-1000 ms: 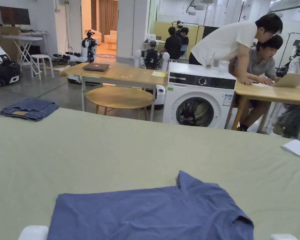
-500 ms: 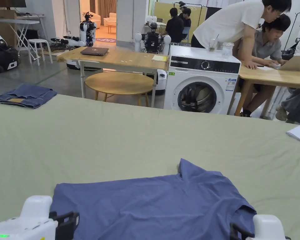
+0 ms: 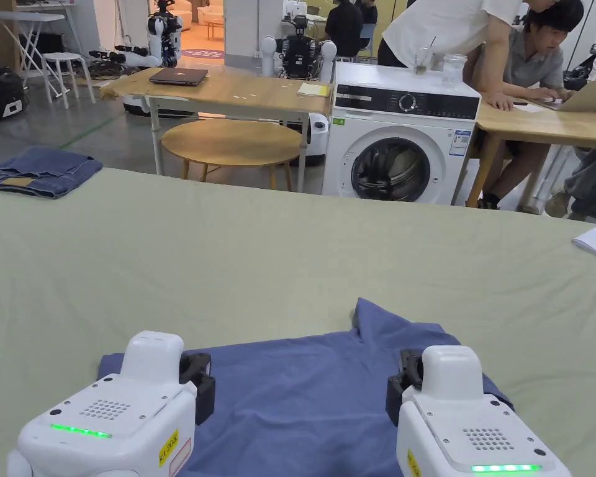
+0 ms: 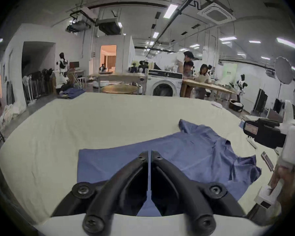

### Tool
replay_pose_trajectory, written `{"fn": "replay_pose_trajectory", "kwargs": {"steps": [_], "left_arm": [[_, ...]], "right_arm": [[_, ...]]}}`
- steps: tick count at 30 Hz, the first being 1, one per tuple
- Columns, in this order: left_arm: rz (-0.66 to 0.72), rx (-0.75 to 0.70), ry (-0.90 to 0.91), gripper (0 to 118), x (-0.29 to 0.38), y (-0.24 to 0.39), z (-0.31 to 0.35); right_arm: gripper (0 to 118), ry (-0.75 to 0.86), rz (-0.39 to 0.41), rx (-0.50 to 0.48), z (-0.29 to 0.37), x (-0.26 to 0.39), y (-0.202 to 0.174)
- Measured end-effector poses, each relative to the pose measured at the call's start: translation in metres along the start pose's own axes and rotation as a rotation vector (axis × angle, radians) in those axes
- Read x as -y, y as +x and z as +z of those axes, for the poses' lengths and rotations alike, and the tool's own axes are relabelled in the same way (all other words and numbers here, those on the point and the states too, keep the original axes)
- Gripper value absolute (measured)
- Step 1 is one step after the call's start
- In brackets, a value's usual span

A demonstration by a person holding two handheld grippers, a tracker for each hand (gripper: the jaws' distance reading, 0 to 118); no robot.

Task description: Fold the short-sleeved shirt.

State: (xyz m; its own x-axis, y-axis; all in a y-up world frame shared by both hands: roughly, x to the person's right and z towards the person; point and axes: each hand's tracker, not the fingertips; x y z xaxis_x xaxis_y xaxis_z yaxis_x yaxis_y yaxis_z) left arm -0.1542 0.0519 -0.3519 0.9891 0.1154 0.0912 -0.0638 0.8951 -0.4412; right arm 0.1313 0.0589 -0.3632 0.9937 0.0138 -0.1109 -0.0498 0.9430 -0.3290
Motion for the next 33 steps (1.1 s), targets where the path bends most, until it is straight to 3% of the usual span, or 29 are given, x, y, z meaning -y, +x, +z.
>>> {"fn": "replay_pose_trajectory", "kwargs": {"steps": [3,14,19,21,25,28,31,33], "left_arm": [[0.009,-0.041,-0.062,0,-0.002,-0.019,-0.012],[0.266,-0.116,-0.324,0,-0.040,-0.186,-0.100],[0.390,-0.083,-0.449,0,-0.050,-0.226,-0.141],[0.436,-0.049,-0.495,31,-0.048,-0.235,-0.157],[0.344,-0.149,-0.627,50,-0.036,-0.230,-0.190],[0.304,-0.208,-0.717,50,-0.019,-0.215,-0.205],[0.300,-0.243,-0.679,48,-0.022,-0.203,-0.201],[0.245,-0.306,-0.647,36,-0.018,-0.185,-0.200]], "right_arm": [[0,-0.022,0.007,-0.014,-0.005,0.004,-0.001],[0,-0.143,0.011,0.003,-0.033,0.027,0.025],[0,-0.188,0.017,0.002,-0.047,0.033,0.034],[0,-0.191,0.018,0.004,-0.050,0.037,0.036],[0,-0.206,0.017,-0.008,-0.059,0.040,0.037],[0,-0.215,0.029,-0.014,-0.062,0.042,0.036],[0,-0.229,0.043,-0.017,-0.067,0.045,0.035],[0,-0.238,0.041,-0.018,-0.069,0.048,0.036]]}}
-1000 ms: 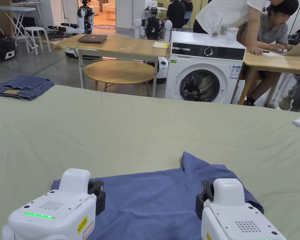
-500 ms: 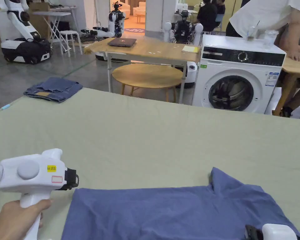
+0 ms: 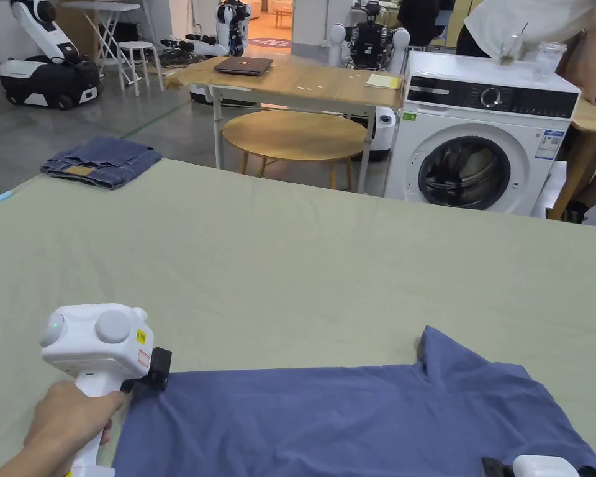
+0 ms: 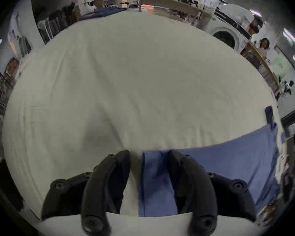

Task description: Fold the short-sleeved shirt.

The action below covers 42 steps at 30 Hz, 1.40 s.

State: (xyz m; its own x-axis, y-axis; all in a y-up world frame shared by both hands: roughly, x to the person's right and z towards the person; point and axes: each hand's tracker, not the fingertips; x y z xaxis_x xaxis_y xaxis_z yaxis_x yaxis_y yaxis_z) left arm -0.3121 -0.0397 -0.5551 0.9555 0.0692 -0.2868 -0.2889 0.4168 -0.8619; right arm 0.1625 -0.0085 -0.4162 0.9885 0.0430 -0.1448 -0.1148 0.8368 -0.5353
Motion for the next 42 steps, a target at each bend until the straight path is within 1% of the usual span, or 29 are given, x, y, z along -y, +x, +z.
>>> {"fn": "replay_pose_trajectory", "kwargs": {"steps": [1,2,3,7,9,10,11,12,13,14,15,16,17,19,20,22,23,25,27,28,30,31,32,33,35,36,37,40,42], "left_arm": [[-0.102,-0.007,0.020,25,0.003,0.006,0.000],[-0.203,-0.036,0.035,10,0.010,0.017,0.001],[-0.256,-0.047,0.044,1,0.014,0.025,0.002],[-0.277,-0.029,0.057,0,0.017,0.024,-0.003],[-0.248,0.015,0.097,0,0.016,0.012,0.005],[-0.221,0.035,0.117,0,0.017,0.007,0.010],[-0.200,0.047,0.128,0,0.017,0.003,0.015],[-0.193,0.045,0.157,0,0.019,0.000,0.021],[-0.188,0.042,0.177,0,0.021,-0.002,0.030],[-0.178,0.045,0.181,0,0.022,-0.004,0.035],[-0.170,0.059,0.173,0,0.021,-0.007,0.037],[-0.156,0.073,0.181,0,0.022,-0.009,0.039],[-0.156,0.074,0.184,0,0.022,-0.010,0.042],[-0.186,0.041,0.194,0,0.025,-0.006,0.043],[-0.230,0.028,0.194,0,0.028,-0.002,0.044],[-0.241,0.021,0.191,0,0.030,0.001,0.045],[-0.231,0.030,0.193,0,0.031,-0.001,0.046],[-0.175,0.064,0.196,0,0.029,-0.007,0.045],[-0.176,0.064,0.197,0,0.030,-0.010,0.047],[-0.181,0.062,0.197,0,0.030,-0.010,0.047],[-0.170,0.073,0.192,0,0.027,-0.014,0.046],[-0.156,0.086,0.191,0,0.026,-0.015,0.046],[-0.146,0.090,0.191,0,0.026,-0.016,0.046],[-0.142,0.091,0.193,0,0.026,-0.015,0.045],[-0.142,0.091,0.194,0,0.026,-0.015,0.044],[-0.142,0.088,0.192,0,0.026,-0.014,0.044],[-0.142,0.088,0.191,0,0.027,-0.014,0.043],[-0.119,0.102,0.214,0,0.027,-0.016,0.052],[-0.111,0.114,0.236,0,0.026,-0.018,0.063]], "right_arm": [[0,-0.005,-0.012,-0.004,-0.002,0.000,0.002],[0,-0.013,-0.027,-0.008,-0.004,-0.001,0.004],[0,-0.020,-0.038,-0.008,-0.006,-0.003,0.005],[0,-0.049,-0.046,-0.004,-0.023,-0.033,0.023],[1,-0.057,-0.032,0.009,-0.036,-0.056,0.040],[7,-0.068,-0.003,0.024,-0.047,-0.070,0.051],[22,-0.079,0.005,0.026,-0.061,-0.083,0.065],[22,-0.102,0.017,0.044,-0.074,-0.094,0.076],[26,-0.149,0.028,0.058,-0.092,-0.106,0.089],[34,-0.193,0.011,0.033,-0.113,-0.118,0.105],[45,-0.221,0.005,0.027,-0.130,-0.125,0.117],[51,-0.259,-0.018,0.011,-0.150,-0.133,0.129],[53,-0.316,-0.025,0.007,-0.170,-0.140,0.138],[54,-0.367,-0.065,0.002,-0.201,-0.148,0.147],[55,-0.408,-0.046,0.006,-0.218,-0.150,0.149],[55,-0.470,-0.039,-0.004,-0.243,-0.151,0.150],[55,-0.502,-0.028,-0.006,-0.248,-0.149,0.142],[55,-0.549,-0.033,-0.023,-0.266,-0.146,0.142],[55,-0.602,-0.036,-0.037,-0.281,-0.141,0.141],[55,-0.629,-0.056,-0.047,-0.285,-0.138,0.141],[52,-0.611,-0.057,-0.039,-0.283,-0.139,0.140],[45,-0.608,-0.056,-0.037,-0.283,-0.140,0.141],[23,-0.607,-0.062,-0.045,-0.281,-0.140,0.139],[6,-0.610,-0.071,-0.059,-0.280,-0.139,0.138],[2,-0.624,-0.083,-0.100,-0.277,-0.135,0.133],[1,-0.622,-0.068,-0.087,-0.275,-0.134,0.130],[1,-0.582,-0.043,-0.078,-0.269,-0.135,0.128],[0,-0.502,-0.077,-0.060,-0.227,-0.135,0.122],[0,-0.418,-0.064,-0.032,-0.201,-0.139,0.122]]}}
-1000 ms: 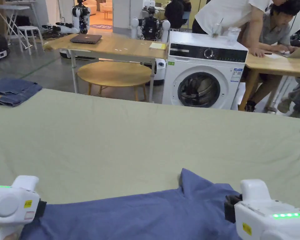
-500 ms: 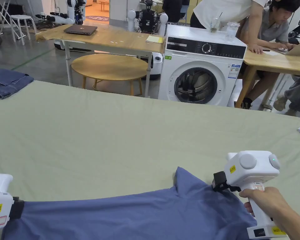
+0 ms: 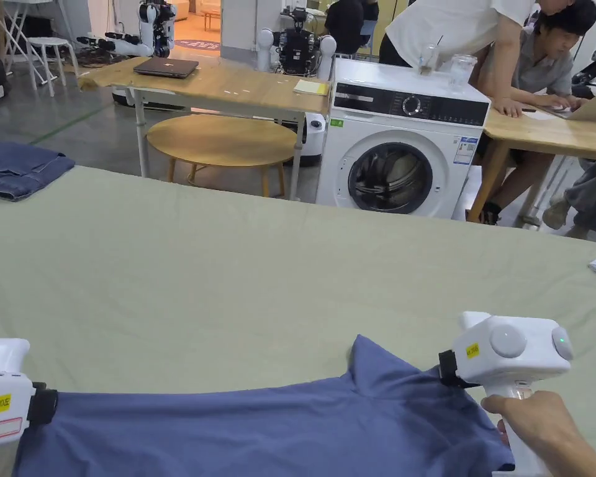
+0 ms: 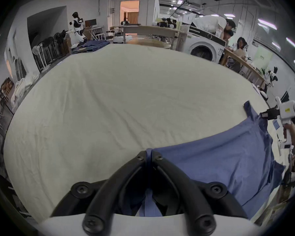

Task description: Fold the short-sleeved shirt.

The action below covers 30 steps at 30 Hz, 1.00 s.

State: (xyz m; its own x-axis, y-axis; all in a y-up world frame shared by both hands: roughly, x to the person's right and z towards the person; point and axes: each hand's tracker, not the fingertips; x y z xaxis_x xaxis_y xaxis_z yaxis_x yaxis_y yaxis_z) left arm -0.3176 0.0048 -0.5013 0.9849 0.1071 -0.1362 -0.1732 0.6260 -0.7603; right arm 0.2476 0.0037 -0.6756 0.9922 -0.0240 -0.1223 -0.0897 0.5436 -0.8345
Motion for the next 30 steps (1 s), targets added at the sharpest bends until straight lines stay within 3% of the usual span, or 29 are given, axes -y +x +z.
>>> {"fn": "replay_pose_trajectory", "kwargs": {"steps": [14,17,30], "left_arm": [[-0.063,0.103,0.299,0,-0.087,0.029,0.158],[-0.059,0.122,0.364,0,-0.117,0.036,0.192],[-0.098,0.140,0.489,0,-0.218,0.068,0.248]], "right_arm": [[0,0.530,0.022,0.125,0.246,0.016,0.013],[0,0.614,-0.005,0.129,0.291,0.011,0.017],[0,0.815,-0.032,0.235,0.377,-0.045,0.032]]}}
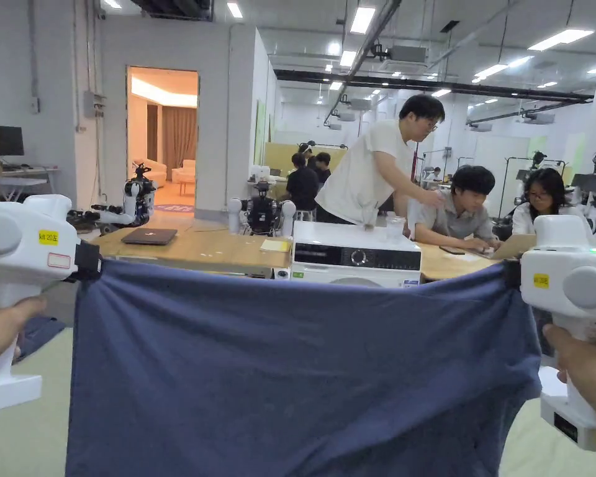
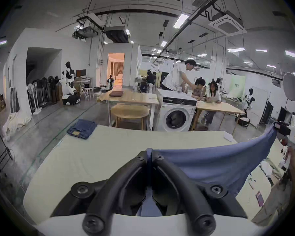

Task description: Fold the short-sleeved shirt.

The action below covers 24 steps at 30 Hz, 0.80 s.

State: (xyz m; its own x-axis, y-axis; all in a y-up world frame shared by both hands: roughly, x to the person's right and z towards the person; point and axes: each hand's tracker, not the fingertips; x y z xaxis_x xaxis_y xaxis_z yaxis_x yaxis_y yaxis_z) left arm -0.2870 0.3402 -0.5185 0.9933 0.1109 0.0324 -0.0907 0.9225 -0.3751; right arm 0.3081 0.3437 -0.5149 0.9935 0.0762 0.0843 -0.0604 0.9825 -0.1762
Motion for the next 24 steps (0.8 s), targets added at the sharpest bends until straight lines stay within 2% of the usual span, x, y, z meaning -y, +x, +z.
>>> {"fn": "replay_pose_trajectory", "kwargs": {"steps": [8,14,24], "left_arm": [[-0.010,-0.032,0.048,0,-0.064,0.006,-0.033],[-0.010,-0.067,0.116,0,-0.113,0.010,-0.047],[-0.034,-0.078,0.158,0,-0.137,0.012,-0.052]], "right_arm": [[0,0.047,0.024,0.073,-0.041,-0.052,-0.005],[0,0.096,0.010,0.089,-0.064,-0.093,-0.010],[0,0.133,0.012,0.124,-0.074,-0.122,-0.013]]}}
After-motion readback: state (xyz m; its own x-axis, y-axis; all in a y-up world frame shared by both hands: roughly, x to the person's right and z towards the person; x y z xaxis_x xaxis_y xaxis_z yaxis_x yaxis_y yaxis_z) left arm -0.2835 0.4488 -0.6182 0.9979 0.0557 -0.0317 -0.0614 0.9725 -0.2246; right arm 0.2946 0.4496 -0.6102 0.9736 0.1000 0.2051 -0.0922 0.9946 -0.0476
